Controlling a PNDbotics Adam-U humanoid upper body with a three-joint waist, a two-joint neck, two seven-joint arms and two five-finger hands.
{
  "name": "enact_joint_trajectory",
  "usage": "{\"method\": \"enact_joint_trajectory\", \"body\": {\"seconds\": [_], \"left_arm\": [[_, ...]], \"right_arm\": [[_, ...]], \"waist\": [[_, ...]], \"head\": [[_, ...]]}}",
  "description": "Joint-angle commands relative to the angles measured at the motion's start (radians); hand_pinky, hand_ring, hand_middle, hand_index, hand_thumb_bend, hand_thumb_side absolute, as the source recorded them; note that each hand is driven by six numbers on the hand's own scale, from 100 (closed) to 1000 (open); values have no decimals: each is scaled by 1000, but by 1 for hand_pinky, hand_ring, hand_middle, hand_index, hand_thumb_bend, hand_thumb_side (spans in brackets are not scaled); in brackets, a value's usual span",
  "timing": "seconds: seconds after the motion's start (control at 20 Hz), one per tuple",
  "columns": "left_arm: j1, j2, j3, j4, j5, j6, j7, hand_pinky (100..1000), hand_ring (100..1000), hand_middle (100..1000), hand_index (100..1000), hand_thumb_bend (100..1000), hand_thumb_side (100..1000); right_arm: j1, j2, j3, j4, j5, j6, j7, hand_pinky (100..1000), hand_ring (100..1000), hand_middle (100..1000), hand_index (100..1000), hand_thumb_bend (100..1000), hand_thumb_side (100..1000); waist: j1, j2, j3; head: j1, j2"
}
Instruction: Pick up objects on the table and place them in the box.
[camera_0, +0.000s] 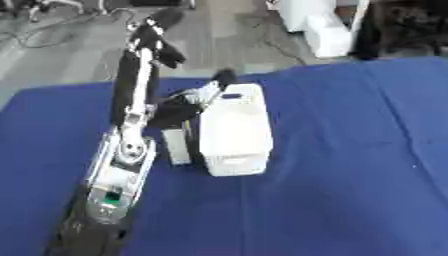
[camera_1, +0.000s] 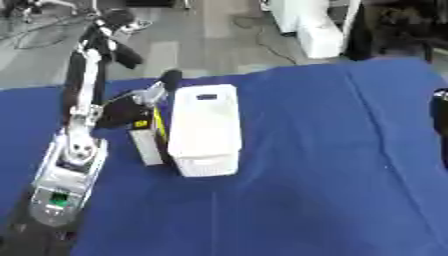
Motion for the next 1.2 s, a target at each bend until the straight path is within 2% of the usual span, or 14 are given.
{"method": "enact_joint_trajectory", "body": {"seconds": [0.05,0.3,0.9,0.95,1.2], "left_arm": [[-8,-2,28,20,-106,47,-12,505,564,893,870,637,600],[-16,-24,42,52,-247,131,-85,491,582,902,876,633,610],[-41,-49,73,66,-390,284,-278,464,597,925,920,659,620],[-44,-51,76,67,-402,294,-292,475,662,954,938,672,625],[-60,-53,96,86,-447,334,-388,480,706,952,945,667,634]], "right_arm": [[-14,-16,-9,-13,2,5,-1,163,290,252,383,100,1000],[-4,-11,-6,-13,16,5,4,163,291,252,383,100,1000],[-1,-9,-5,-13,22,2,2,163,291,252,383,100,1000],[-1,-9,-5,-13,21,2,2,163,290,252,383,100,1000],[-2,-11,-6,-13,17,0,1,163,290,252,383,100,1000]], "waist": [[-4,-9,0],[-6,-10,3],[-8,-12,5],[-8,-12,5],[-8,-13,6]], "head": [[-16,-10],[-6,-5],[28,-13],[32,-14],[37,-18]]}}
